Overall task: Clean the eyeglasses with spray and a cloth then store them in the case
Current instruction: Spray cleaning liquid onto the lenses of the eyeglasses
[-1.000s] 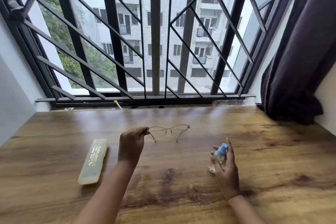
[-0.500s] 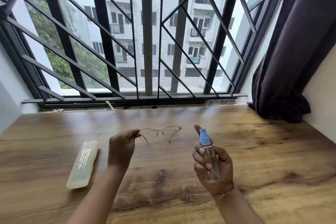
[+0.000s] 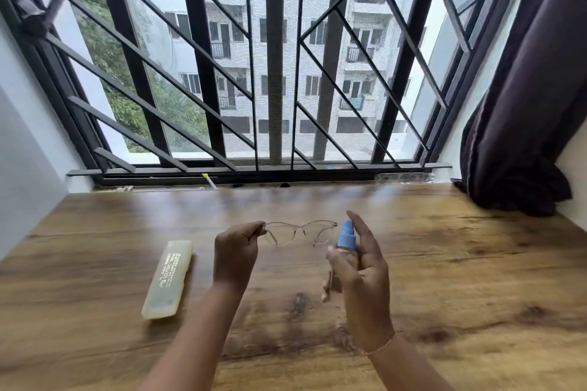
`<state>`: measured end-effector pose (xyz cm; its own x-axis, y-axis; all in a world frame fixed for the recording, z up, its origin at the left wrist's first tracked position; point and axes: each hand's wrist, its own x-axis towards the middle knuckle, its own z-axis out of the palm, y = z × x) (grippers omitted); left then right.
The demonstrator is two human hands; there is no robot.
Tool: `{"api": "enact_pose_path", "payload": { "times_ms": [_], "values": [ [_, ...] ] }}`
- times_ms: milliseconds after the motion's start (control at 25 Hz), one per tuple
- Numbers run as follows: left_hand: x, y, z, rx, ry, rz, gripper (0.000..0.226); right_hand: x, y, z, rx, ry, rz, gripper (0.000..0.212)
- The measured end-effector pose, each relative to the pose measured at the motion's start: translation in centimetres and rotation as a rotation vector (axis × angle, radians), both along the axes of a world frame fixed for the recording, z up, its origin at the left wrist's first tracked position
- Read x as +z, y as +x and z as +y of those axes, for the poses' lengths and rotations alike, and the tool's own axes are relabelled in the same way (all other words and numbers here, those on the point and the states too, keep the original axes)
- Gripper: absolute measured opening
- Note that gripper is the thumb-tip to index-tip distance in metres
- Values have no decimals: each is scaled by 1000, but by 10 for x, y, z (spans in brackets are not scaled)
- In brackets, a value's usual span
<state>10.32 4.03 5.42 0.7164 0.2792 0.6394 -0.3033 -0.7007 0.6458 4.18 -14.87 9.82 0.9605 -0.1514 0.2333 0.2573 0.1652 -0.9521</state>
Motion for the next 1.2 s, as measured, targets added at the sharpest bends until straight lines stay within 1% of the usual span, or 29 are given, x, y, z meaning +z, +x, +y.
{"api": "enact_pose_path", "payload": {
  "times_ms": [40, 80, 120, 160, 200, 280, 440, 600, 680, 800, 920, 1200],
  "values": [
    [-1, 0, -1, -5, 4, -2, 17, 1, -2, 10, -156, -293, -203, 58],
    [-2, 1, -2, -8, 10, 0, 16, -2, -2, 17, -251, -546, -403, 58],
    [-4, 0, -3, -10, 17, 2, 16, -7, 1, 23, -306, -730, -533, 59],
    [-4, 0, -4, -11, 24, 2, 16, -9, 6, 27, -336, -838, -584, 59],
    [-4, 1, -5, -13, 30, -1, 15, -10, 11, 30, -363, -892, -591, 60],
    [-3, 1, -7, -16, 41, -16, 11, -10, 18, 36, -400, -915, -575, 57],
    [1, 3, -9, -15, 58, -31, 10, -9, 21, 39, -401, -897, -540, 49],
    [0, 3, -9, -14, 54, -37, 10, -7, 16, 39, -403, -928, -554, 44],
    [-1, 2, -10, -13, 49, -40, 10, -7, 12, 37, -410, -943, -550, 43],
    [-2, 2, -11, -15, 41, -38, 10, -4, 5, 34, -457, -911, -552, 41],
    [-4, 3, -9, -14, 40, -38, 10, 2, 1, 27, -527, -897, -550, 43],
    [-2, 2, -8, -7, 26, -35, 10, 2, -1, 1, -614, -907, -536, 44]
  ]
}}
